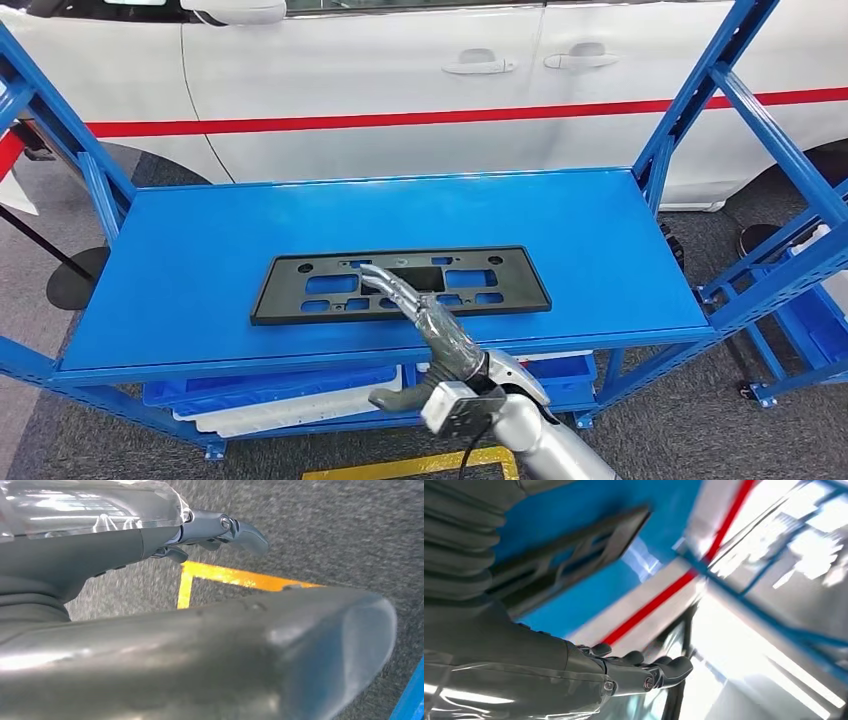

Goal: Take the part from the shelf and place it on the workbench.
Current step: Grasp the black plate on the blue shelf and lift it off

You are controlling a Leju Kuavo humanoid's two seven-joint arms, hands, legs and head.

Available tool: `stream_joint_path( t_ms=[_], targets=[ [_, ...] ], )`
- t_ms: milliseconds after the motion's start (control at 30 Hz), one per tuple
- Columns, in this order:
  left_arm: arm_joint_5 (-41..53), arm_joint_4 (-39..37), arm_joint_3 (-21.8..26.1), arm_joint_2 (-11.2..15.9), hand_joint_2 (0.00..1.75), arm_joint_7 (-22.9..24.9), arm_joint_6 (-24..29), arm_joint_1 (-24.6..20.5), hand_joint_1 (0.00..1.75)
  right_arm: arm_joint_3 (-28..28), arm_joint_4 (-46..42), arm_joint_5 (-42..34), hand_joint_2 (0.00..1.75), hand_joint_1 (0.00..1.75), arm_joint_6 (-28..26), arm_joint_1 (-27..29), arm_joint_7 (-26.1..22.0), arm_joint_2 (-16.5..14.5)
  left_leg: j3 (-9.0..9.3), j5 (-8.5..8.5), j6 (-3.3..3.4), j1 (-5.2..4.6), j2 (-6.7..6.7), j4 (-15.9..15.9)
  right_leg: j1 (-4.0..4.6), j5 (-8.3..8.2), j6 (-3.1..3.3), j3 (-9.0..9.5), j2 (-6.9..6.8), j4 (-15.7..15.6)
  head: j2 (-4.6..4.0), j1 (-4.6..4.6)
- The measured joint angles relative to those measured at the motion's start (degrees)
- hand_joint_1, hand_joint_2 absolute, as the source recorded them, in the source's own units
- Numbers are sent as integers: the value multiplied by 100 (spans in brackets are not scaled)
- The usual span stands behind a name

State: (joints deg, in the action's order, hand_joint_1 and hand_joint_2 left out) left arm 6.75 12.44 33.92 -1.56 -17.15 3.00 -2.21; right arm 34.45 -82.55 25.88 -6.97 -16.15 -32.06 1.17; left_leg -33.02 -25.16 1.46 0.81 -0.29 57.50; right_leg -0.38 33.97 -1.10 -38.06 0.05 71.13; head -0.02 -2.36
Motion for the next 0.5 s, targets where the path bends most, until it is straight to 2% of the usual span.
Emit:
stream_joint_path(
  t_ms=[33, 67, 100, 167, 200, 233, 333, 400, 433, 500],
  targets=[
    [22, 0, 16, -1, 0, -6, 3, 1, 0, 37, 93, 436, 175, 0, -508, -42, 142, -21, 4, -5, 6, -8, -3, 2, -1, 45, -1, -160, 0, 269, 0, 0],
    [43, 0, 27, -2, 0, -9, 5, 4, 0, 74, 180, 838, 175, 0, -951, -87, 278, -46, 13, -12, 8, -14, -7, 5, -1, -20, 6, -227, 0, 336, 0, 0],
    [69, 0, 33, -3, 0, -10, 8, 7, 0, 110, 266, 1201, 175, 0, -1328, -140, 408, -79, 28, -20, 5, -21, -12, 8, 1, -194, 23, -179, 0, 170, 0, -1],
    [120, 0, 35, -11, 0, -10, 7, 3, 0, 182, 450, 1818, 175, 0, -1898, -273, 634, -167, 65, -42, -14, -35, -18, 10, 16, -632, 92, 164, 1, -617, 0, -1],
    [143, 0, 35, -16, 0, -10, 7, -5, 0, 217, 551, 2094, 175, 0, -2132, -345, 741, -220, 70, -53, -32, -47, -20, 18, 30, -769, 123, 317, 1, -972, 0, -1],
    [161, 0, 35, -20, 0, -10, 9, -13, 0, 251, 658, 2359, 175, 0, -2341, -416, 846, -273, 66, -58, -56, -54, -20, 23, 45, -833, 147, 411, 2, -1198, 0, -1],
    [206, 0, 35, -23, 0, -10, 17, -25, 0, 332, 1003, 3116, 175, 0, -2836, -615, 1168, -437, 52, -64, -147, -57, -14, 14, 50, -844, 191, 435, 17, -1318, 0, -1],
    [222, 0, 35, -30, 0, -11, 19, -28, 0, 369, 1211, 3446, 175, 0, -3001, -740, 1307, -542, 10, -172, -206, -53, -8, 151, 17, -867, 245, 474, 13, -1375, 0, -2],
    [226, 0, 35, -32, 0, -11, 20, -30, 0, 391, 1297, 3522, 175, 0, -3034, -793, 1338, -590, -91, -310, -234, -46, -6, 385, 1, -875, 268, 494, 4, -1401, 0, -2],
    [232, 0, 35, -34, 0, -11, 21, -26, 0, 437, 1449, 3625, 175, 0, -3064, -864, 1381, -656, -445, -668, -284, -22, -4, 1131, 3, -872, 291, 504, -12, -1409, 0, -3]
  ],
)
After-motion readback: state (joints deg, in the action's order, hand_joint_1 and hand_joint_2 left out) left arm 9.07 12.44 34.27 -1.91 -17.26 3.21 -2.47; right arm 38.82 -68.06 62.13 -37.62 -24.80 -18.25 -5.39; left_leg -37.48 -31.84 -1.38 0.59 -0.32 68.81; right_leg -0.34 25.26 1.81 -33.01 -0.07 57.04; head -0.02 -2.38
